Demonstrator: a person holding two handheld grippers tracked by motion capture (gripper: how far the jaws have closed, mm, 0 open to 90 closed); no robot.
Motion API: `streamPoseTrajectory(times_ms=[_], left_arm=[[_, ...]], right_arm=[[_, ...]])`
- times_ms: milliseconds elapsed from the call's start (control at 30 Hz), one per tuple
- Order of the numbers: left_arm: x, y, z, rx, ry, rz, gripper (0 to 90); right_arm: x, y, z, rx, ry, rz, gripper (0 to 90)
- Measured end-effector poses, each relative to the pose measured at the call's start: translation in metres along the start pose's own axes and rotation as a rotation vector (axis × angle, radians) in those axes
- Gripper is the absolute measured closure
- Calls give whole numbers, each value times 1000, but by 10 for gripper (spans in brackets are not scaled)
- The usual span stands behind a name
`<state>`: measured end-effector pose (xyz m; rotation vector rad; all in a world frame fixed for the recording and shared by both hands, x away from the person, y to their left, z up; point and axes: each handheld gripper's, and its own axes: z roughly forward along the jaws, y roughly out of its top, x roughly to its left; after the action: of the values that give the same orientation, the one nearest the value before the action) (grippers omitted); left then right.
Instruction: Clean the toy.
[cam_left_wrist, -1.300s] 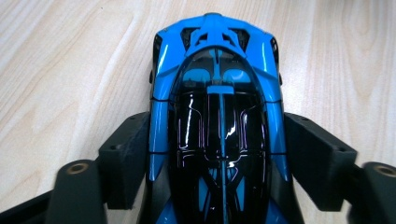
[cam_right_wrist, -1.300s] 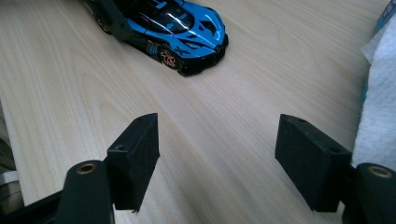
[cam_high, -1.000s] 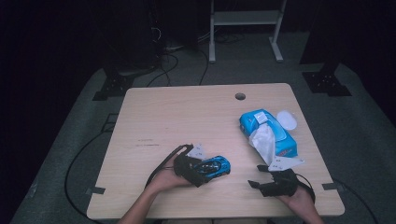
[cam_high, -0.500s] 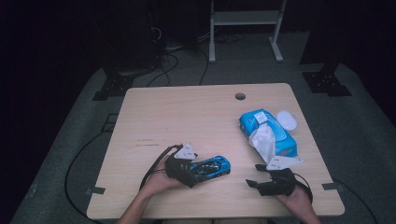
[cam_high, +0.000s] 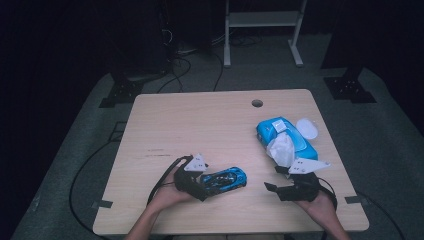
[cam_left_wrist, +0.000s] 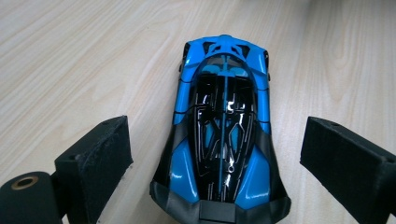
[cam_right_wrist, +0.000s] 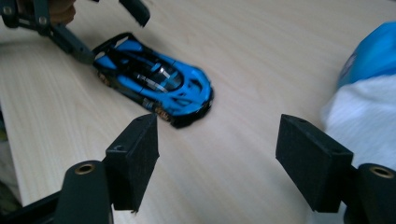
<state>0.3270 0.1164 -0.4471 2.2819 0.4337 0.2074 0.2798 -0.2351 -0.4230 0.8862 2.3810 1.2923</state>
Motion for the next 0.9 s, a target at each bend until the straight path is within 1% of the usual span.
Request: streamPoseTrajectory(times_ms=[67,167,233,300,367,433,500,533,633,667,733,833,900], left_arm=[[-1,0,1,5,12,8,83],[-1,0,0,6,15,15,83],[-1,0,-1,6,20,17,83],[-2,0,-2,3,22,12,83],[-2,-1,-3,1,24,18,83],[-2,-1,-3,2,31,20,83],[-1,-2,-2,-3,36,12,83],[0,-2,-3,-1,35,9,83],[0,-3,-4,0,35,11,83],[0,-3,-4,-5,36,11,83],[1,-3,-4,-10,37,4,83],[2,-4,-4,-2,32,5,83],[1,-5,-3,7,33,10,83]], right_arm=[[-6,7,-4,-9,-20,-1,289],[-14,17,-9,-28,-53,-6,290],[-20,24,-12,-39,-89,-9,291],[-29,29,-13,-44,-127,-18,298],[-39,34,-12,-30,-181,-24,298],[-49,36,-9,-7,-222,-20,305],[-58,37,-5,-1,-250,3,312],[-63,36,-2,10,-267,11,314],[-74,33,7,30,-289,53,332],[-78,31,10,36,-300,75,340],[-82,29,13,31,-291,109,356],[-84,27,18,64,-310,112,408],[-86,26,20,71,-324,114,450]])
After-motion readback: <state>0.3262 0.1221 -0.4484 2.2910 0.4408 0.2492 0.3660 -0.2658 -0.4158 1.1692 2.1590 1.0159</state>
